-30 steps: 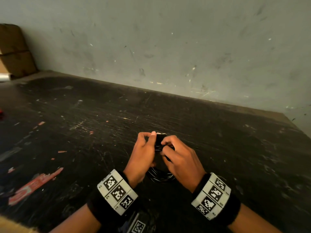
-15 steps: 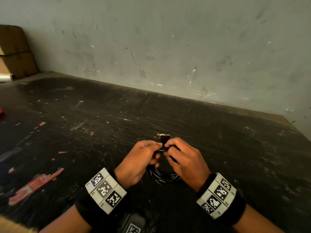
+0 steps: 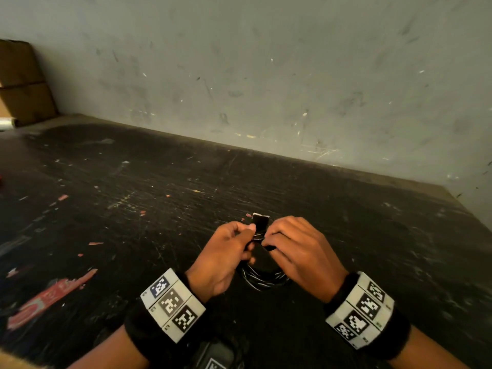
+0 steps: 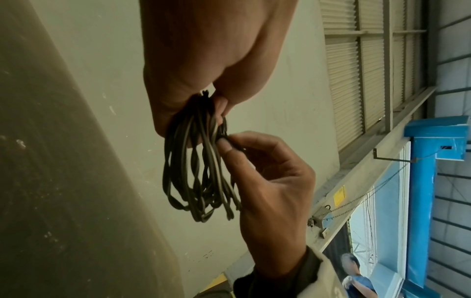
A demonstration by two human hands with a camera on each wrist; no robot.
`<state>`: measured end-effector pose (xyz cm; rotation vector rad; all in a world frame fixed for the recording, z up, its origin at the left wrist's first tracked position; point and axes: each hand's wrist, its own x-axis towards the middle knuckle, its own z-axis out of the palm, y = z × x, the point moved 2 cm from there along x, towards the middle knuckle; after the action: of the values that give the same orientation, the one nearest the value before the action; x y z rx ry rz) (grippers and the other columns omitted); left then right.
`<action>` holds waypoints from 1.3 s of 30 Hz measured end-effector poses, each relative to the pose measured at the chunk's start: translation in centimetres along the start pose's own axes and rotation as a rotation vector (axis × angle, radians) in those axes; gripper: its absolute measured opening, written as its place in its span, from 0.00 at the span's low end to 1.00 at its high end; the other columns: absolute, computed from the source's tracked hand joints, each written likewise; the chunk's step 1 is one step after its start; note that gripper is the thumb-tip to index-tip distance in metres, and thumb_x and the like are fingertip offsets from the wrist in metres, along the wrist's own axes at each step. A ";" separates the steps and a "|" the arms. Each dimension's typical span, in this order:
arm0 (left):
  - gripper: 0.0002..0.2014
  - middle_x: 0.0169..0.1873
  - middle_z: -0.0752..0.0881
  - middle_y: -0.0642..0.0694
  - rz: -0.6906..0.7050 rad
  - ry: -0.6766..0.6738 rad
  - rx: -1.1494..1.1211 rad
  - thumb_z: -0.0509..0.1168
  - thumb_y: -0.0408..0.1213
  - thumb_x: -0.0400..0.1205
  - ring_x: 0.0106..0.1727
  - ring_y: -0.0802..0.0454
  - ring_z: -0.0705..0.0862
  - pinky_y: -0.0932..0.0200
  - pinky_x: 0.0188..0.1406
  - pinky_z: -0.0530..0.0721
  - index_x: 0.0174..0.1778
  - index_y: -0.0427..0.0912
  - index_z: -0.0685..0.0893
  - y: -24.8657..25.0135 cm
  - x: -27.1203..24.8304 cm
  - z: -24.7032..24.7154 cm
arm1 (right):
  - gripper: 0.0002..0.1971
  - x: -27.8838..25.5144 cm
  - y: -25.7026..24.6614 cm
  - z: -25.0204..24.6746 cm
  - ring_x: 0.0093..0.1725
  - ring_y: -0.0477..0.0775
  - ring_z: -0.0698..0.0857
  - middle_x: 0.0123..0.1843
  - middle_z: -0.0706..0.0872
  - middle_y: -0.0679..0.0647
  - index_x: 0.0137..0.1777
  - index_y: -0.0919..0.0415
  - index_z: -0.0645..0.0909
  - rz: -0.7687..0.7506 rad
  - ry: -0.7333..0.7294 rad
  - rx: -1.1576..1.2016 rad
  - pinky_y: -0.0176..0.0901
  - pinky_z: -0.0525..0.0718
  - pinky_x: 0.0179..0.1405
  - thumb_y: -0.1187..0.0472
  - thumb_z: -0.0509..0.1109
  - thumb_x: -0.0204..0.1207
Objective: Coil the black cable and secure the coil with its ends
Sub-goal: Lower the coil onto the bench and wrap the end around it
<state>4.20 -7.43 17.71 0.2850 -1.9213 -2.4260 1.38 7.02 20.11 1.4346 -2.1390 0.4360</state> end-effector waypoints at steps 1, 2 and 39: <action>0.08 0.26 0.76 0.48 0.003 -0.001 0.035 0.61 0.37 0.84 0.23 0.60 0.75 0.63 0.26 0.78 0.42 0.39 0.80 -0.2 0.0 0.1 | 0.05 0.0 -0.2 0.0 0.49 0.52 0.81 0.47 0.86 0.54 0.47 0.58 0.82 -0.018 -0.014 0.002 0.42 0.76 0.47 0.66 0.70 0.72; 0.08 0.26 0.76 0.47 0.012 -0.002 0.065 0.61 0.38 0.84 0.25 0.58 0.75 0.63 0.27 0.78 0.42 0.39 0.80 -0.3 -0.1 0.3 | 0.06 0.1 -0.3 0.0 0.48 0.51 0.81 0.46 0.86 0.53 0.47 0.58 0.83 -0.020 -0.024 0.022 0.42 0.76 0.47 0.67 0.69 0.72; 0.19 0.40 0.86 0.43 0.577 -0.300 0.812 0.47 0.47 0.86 0.30 0.55 0.82 0.63 0.30 0.79 0.73 0.63 0.54 -0.9 -1.5 -0.3 | 0.06 0.3 0.5 -1.1 0.43 0.45 0.89 0.41 0.90 0.51 0.43 0.59 0.86 0.583 -0.058 0.804 0.39 0.86 0.46 0.70 0.76 0.69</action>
<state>5.80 -7.26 16.92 -0.5781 -2.5539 -1.3139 1.06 7.60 21.14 1.1298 -2.5434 1.6297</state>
